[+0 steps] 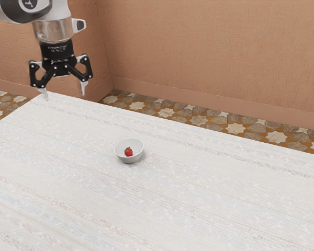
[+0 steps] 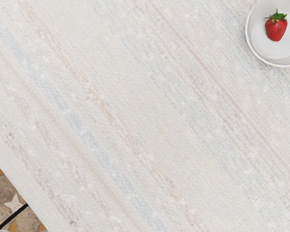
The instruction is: Take strawberry from the bowl
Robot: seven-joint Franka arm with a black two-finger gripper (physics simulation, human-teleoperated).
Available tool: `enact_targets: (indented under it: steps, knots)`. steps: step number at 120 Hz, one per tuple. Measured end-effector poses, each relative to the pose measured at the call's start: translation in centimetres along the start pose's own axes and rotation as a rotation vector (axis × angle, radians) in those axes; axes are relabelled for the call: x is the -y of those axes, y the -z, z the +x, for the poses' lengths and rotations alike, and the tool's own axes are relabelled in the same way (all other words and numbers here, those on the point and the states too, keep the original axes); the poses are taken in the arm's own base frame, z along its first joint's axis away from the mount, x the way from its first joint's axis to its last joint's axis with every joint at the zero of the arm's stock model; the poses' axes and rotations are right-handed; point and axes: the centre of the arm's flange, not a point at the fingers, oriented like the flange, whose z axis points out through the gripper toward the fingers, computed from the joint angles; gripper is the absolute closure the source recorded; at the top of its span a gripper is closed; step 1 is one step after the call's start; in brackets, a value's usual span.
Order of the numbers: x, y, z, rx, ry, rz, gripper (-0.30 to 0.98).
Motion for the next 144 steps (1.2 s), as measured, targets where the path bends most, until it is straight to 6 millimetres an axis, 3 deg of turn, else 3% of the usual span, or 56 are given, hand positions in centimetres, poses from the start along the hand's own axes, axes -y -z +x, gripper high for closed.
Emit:
enact_targets:
  steps: [16, 28, 45, 61, 83, 104, 124, 144]
  knots:
    - [0.0, 0.3, -0.1, -0.015, 0.075, -0.019, 0.00]
    - [-0.7, -1.2, -0.7, -0.003, 0.106, 0.006, 0.00]
    - [-3.8, -9.2, 1.5, 0.037, 0.115, 0.086, 0.00]
    - [-5.7, -15.2, 2.5, 0.042, 0.105, 0.097, 0.00]
    - [-8.2, -20.1, 3.6, 0.017, 0.077, 0.056, 0.00]
    - [-11.9, -23.5, 5.0, -0.009, 0.030, 0.018, 0.00]
    - [-14.8, -25.5, 9.4, -0.045, 0.030, -0.025, 0.00]
    - [-16.2, -27.2, 10.5, -0.062, -0.001, -0.049, 0.19]
